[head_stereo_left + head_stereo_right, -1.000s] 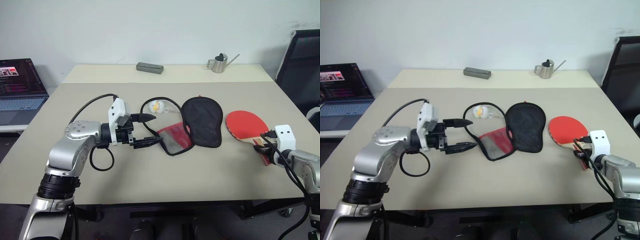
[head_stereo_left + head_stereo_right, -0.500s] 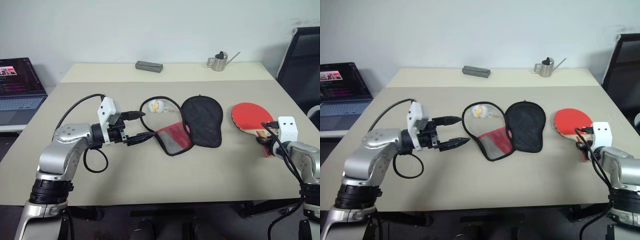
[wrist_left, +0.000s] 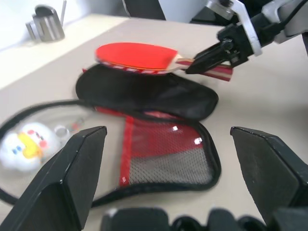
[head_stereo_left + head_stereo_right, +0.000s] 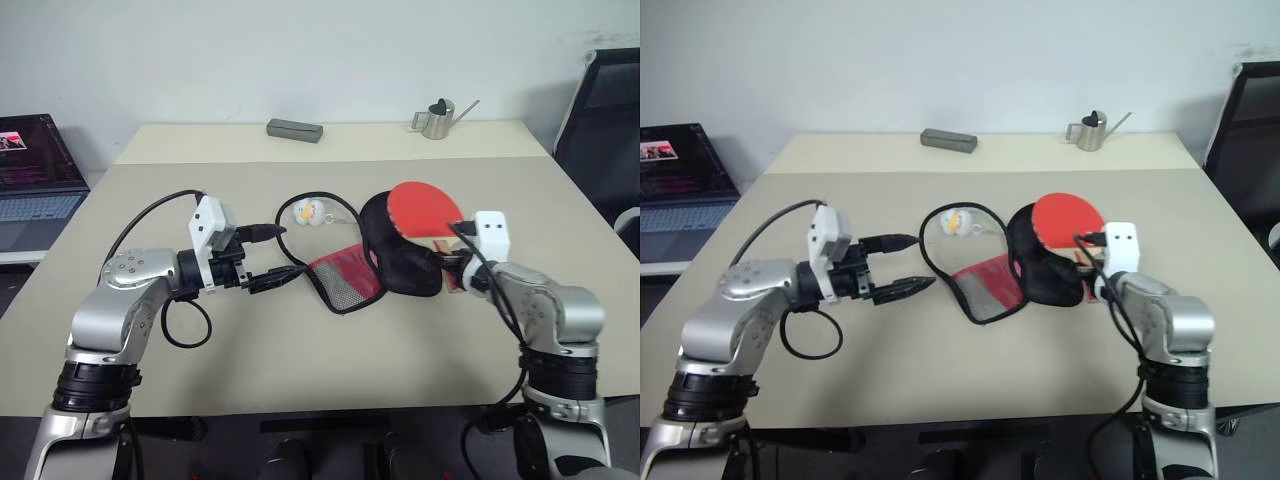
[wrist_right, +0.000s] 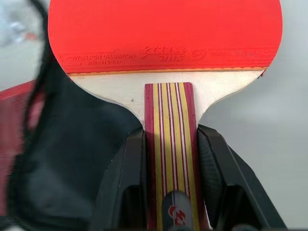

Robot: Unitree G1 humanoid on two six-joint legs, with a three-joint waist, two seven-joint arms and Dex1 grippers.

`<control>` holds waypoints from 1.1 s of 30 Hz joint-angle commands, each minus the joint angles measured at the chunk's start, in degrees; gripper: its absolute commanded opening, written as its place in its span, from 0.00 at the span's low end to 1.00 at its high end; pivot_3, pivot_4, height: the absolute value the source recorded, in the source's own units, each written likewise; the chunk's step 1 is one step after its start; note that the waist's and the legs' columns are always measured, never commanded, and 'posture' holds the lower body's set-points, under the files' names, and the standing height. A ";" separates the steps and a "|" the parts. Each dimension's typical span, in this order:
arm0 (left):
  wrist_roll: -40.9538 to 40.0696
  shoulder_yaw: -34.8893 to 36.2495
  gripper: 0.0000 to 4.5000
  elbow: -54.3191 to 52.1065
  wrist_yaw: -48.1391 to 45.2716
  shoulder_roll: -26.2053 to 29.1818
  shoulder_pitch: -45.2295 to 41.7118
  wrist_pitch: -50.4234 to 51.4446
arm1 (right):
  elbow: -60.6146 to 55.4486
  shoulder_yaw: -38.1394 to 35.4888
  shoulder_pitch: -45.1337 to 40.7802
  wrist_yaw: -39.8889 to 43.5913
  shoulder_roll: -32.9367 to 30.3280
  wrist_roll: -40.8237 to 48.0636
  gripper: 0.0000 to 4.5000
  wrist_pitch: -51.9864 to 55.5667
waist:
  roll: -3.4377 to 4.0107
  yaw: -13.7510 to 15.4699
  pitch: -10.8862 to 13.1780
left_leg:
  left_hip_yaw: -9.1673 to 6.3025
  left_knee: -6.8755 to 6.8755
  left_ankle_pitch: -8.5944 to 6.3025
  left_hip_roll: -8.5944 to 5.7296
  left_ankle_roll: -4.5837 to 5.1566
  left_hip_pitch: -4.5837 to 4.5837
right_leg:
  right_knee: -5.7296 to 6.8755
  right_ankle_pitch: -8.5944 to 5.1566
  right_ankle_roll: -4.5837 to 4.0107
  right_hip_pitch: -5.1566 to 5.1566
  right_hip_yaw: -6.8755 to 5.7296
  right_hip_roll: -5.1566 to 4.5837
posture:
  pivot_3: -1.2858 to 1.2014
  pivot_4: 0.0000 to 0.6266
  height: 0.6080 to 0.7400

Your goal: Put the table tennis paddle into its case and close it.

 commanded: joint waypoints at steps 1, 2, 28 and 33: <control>-0.99 2.55 1.00 -1.67 0.35 1.00 -0.51 -0.88 | 0.31 1.46 -2.53 -2.05 2.81 -1.45 0.24 -3.96 | 0.00 0.06 0.00 | -0.01 0.00 0.00 0.00 0.00 0.00 | 0.00 0.00 0.00 0.00 -0.01 0.00 | 0.52 0.24 1.00; -1.00 2.66 1.00 -1.89 0.45 1.03 -0.27 -0.90 | 1.36 1.99 -2.83 -2.42 3.68 -1.87 0.24 -4.88 | 0.00 0.04 0.00 | -0.01 0.00 0.00 0.00 0.00 0.01 | 0.00 0.00 0.00 0.00 -0.02 0.00 | 0.52 0.24 1.00; -0.83 2.53 1.00 -2.60 1.42 0.64 0.27 -1.24 | 16.59 6.43 -5.36 -0.41 3.99 -7.82 0.24 -17.40 | 0.01 -0.12 0.00 | 0.00 -0.02 0.00 0.02 0.00 0.04 | 0.04 0.01 -0.02 0.00 -0.02 0.02 | 0.52 0.24 1.00; -0.73 2.34 1.00 -2.44 1.51 0.38 0.24 -1.46 | 14.41 6.82 -4.49 -0.40 4.20 -7.95 0.24 -15.83 | 0.01 -0.11 0.00 | -0.01 -0.02 0.00 0.02 0.00 0.04 | 0.04 0.00 -0.02 0.00 -0.02 0.02 | 0.52 0.24 1.00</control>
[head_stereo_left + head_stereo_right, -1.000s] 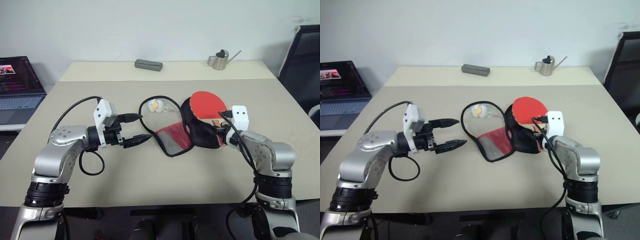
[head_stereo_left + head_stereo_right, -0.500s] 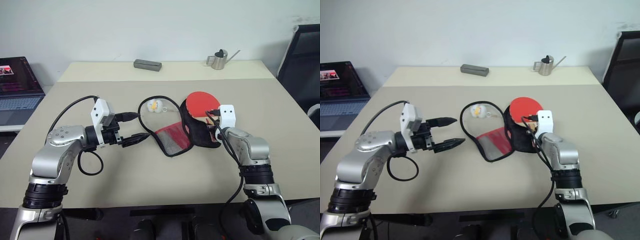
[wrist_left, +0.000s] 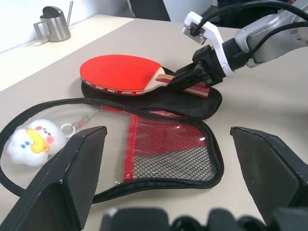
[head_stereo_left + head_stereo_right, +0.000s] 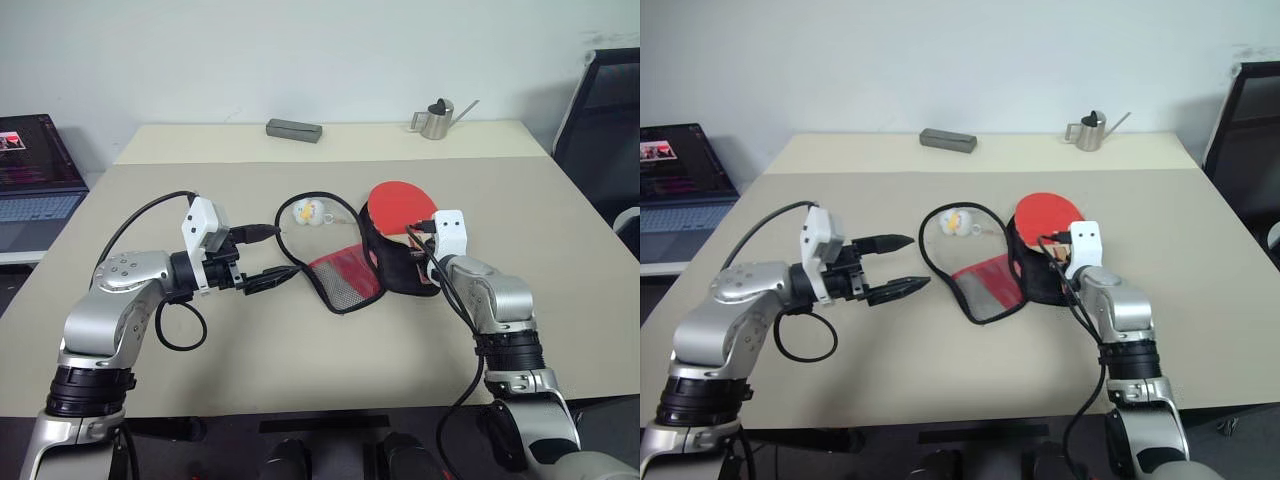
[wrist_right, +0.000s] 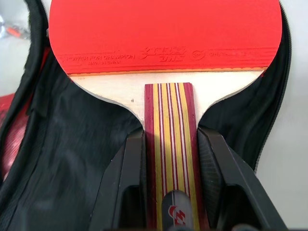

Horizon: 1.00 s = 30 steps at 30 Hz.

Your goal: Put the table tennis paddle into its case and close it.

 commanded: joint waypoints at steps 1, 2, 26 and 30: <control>-0.49 1.12 1.00 -1.86 0.17 0.23 -0.43 -1.36 | -3.44 0.44 0.10 0.34 0.29 0.27 0.24 0.83 | 0.00 0.00 0.00 | 0.00 0.00 0.00 0.00 0.00 0.00 | 0.01 0.00 0.00 0.00 0.00 0.00 | 0.52 0.24 1.00; -0.49 1.09 1.00 -1.79 0.18 0.18 -0.48 -1.38 | -3.62 0.50 0.13 0.33 0.32 0.25 0.24 1.06 | 0.00 0.00 0.00 | 0.00 0.00 0.00 0.00 0.00 0.01 | 0.02 0.00 0.00 0.00 0.00 0.00 | 0.52 0.24 1.00; -0.43 0.81 1.00 -1.90 0.48 -0.22 -0.08 -2.06 | -6.79 1.21 2.05 -1.38 1.06 -0.85 0.51 2.88 | -0.01 0.00 0.00 | -0.01 0.00 0.00 0.00 0.00 0.01 | 0.01 0.00 0.00 0.01 -0.01 0.00 | 0.52 0.24 1.00; -0.31 0.89 1.00 -1.69 0.67 -0.25 -0.05 -2.19 | -10.76 0.21 2.17 -2.12 2.14 0.04 0.80 5.58 | 0.00 0.00 0.00 | -0.01 0.00 0.00 0.01 0.00 0.01 | 0.02 0.00 0.00 0.00 -0.01 0.00 | 0.52 0.24 1.00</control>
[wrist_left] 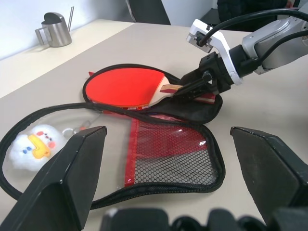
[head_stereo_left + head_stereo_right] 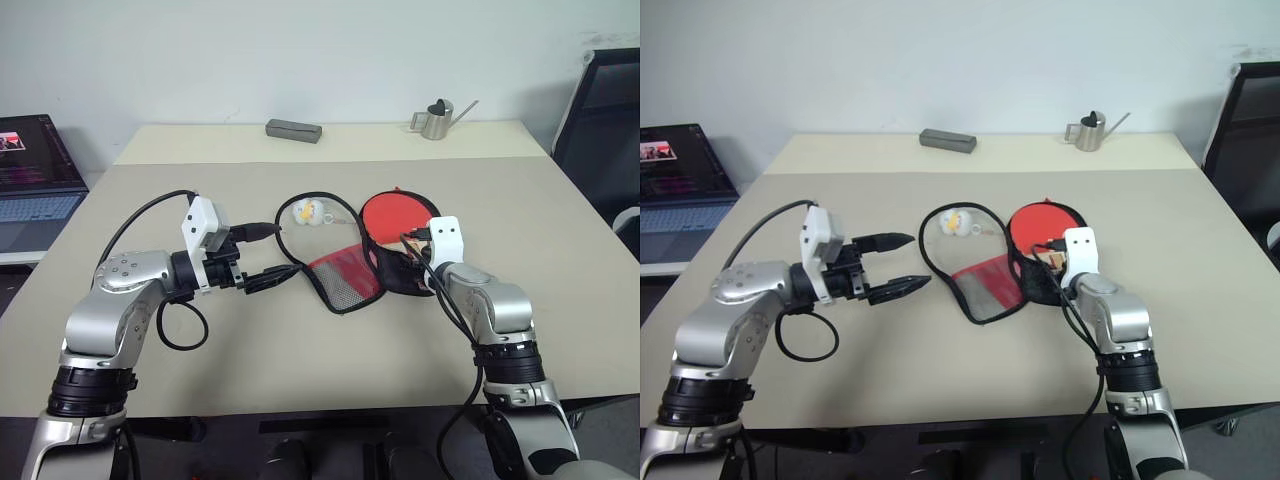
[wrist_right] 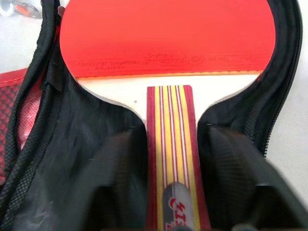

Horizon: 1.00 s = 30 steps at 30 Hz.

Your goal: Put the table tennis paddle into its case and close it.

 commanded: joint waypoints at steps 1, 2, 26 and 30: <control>-0.29 0.96 1.00 -1.66 0.44 0.06 -0.05 -1.11 | -7.02 -1.96 -0.05 -1.00 1.16 1.30 0.80 3.06 | 0.00 0.00 0.00 | 0.00 0.00 0.00 0.00 0.00 0.00 | 0.00 0.00 0.00 0.00 0.00 0.00 | 0.52 0.24 1.00; -0.25 1.03 1.00 -1.62 0.60 0.01 0.00 -1.14 | -8.90 -2.52 0.08 -1.24 1.55 1.83 0.80 4.33 | 0.00 0.01 0.00 | -0.01 0.00 0.00 0.00 0.00 0.00 | 0.00 0.00 0.00 0.00 0.00 0.00 | 0.52 0.24 1.00; 6.23 1.91 1.00 9.27 12.30 -4.17 -1.12 -3.59 | -12.97 -7.86 -1.39 51.45 -37.45 23.81 0.80 -8.06 | -0.07 0.25 0.03 | 0.00 0.00 0.00 0.00 0.00 0.00 | -0.09 -0.01 0.02 0.06 -0.07 -0.02 | 0.52 0.24 1.00; 9.04 2.15 1.00 14.83 16.40 -4.92 -3.02 -3.54 | -13.82 -8.82 -4.11 55.29 -40.32 28.23 0.80 -6.19 | -0.08 0.31 0.03 | 0.01 0.03 0.00 -0.02 0.00 0.01 | -0.09 -0.01 0.03 0.08 -0.06 -0.03 | 0.52 0.24 1.00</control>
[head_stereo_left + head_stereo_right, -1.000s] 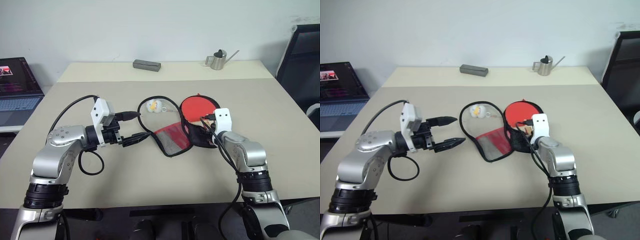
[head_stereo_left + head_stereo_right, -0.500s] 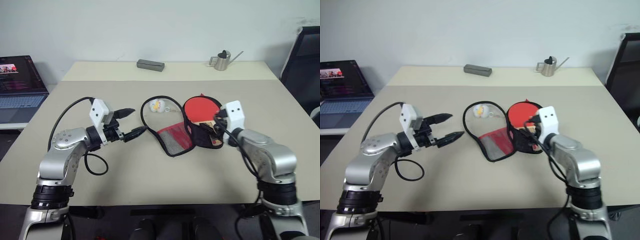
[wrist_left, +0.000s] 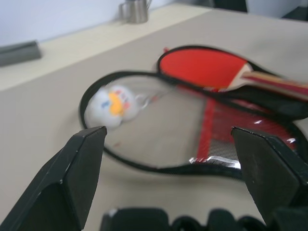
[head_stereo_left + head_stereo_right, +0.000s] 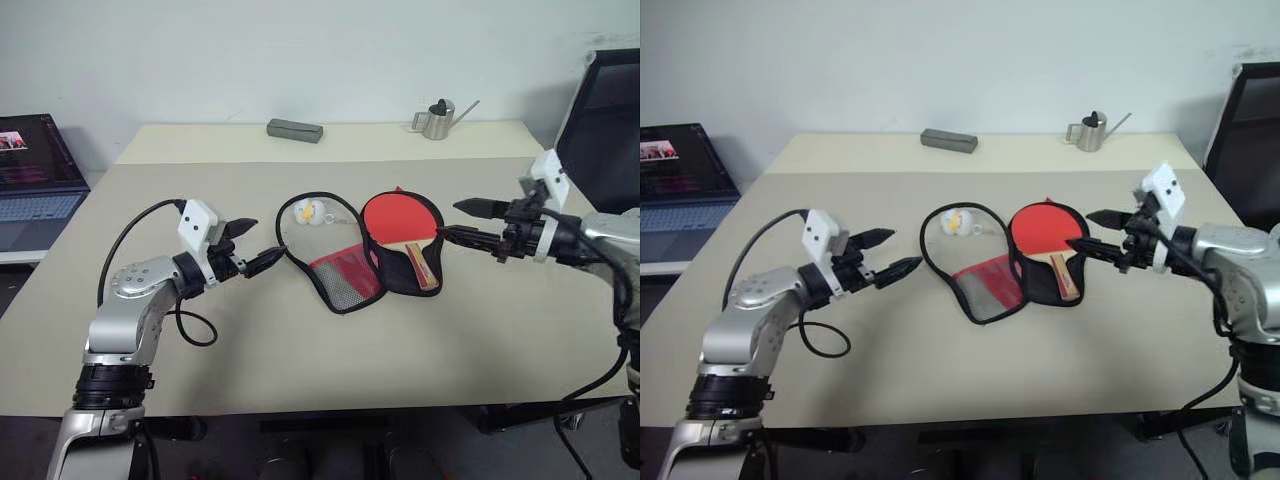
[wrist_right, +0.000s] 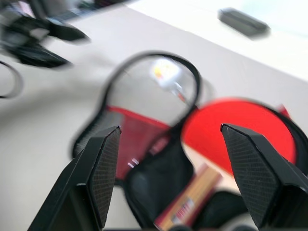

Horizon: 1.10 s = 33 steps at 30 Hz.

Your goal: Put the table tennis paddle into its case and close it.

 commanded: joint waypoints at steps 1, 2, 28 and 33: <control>2.78 1.36 1.00 4.51 4.58 -0.43 -2.74 -1.47 | -2.16 -2.10 -2.64 2.75 -2.43 3.64 0.80 0.22 | -0.02 0.08 0.01 | 0.00 0.01 0.00 0.00 0.00 -0.01 | 0.00 0.00 0.00 0.00 -0.01 0.00 | 0.52 0.24 1.00; 4.28 1.50 1.00 6.52 6.97 -1.02 -3.69 -3.10 | -2.30 -1.88 -2.63 2.97 -2.89 3.83 0.80 0.01 | -0.04 0.25 0.02 | -0.01 0.03 0.00 0.00 0.00 -0.01 | 0.00 0.00 0.00 0.01 -0.01 0.00 | 0.52 0.24 1.00; 10.24 -0.81 1.00 44.79 8.79 -20.99 -27.87 -15.51 | -5.97 -3.99 -0.16 2.52 -7.76 8.51 0.80 0.04 | -0.27 1.31 0.14 | -0.06 0.09 0.00 -0.14 -0.02 -0.19 | -0.09 0.05 0.09 -0.03 -0.12 -0.14 | 0.52 0.24 1.00; 6.97 -1.28 1.00 39.29 4.27 -24.91 -31.09 -13.49 | -6.47 -5.38 0.70 2.07 -8.84 9.28 0.80 0.35 | -0.29 1.30 0.15 | -0.06 0.10 0.00 -0.15 -0.03 -0.21 | -0.10 0.05 0.10 -0.03 -0.12 -0.15 | 0.52 0.24 1.00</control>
